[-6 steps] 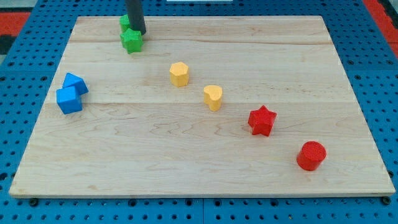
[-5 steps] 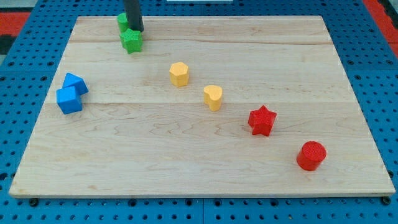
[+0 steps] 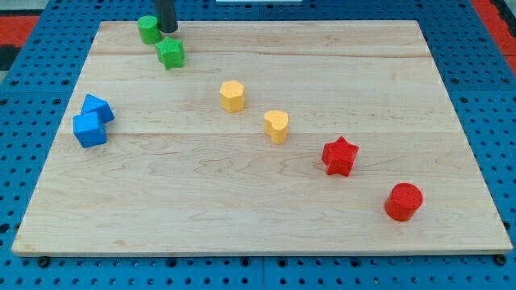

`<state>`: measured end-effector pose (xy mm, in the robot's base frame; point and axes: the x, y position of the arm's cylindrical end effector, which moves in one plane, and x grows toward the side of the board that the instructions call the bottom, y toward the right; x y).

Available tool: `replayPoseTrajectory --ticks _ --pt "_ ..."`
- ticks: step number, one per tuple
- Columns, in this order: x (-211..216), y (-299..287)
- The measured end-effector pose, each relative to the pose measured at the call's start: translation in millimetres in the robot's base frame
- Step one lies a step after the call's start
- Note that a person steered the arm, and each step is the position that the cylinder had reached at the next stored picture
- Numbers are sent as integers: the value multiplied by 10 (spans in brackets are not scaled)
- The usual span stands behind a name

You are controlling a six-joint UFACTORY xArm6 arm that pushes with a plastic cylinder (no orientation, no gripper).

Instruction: Place the green circle to the top left diagonally to the green star

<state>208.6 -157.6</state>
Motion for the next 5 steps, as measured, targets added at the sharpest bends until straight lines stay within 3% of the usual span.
replayPoseTrajectory --ticks 5 --pt "157 -257"
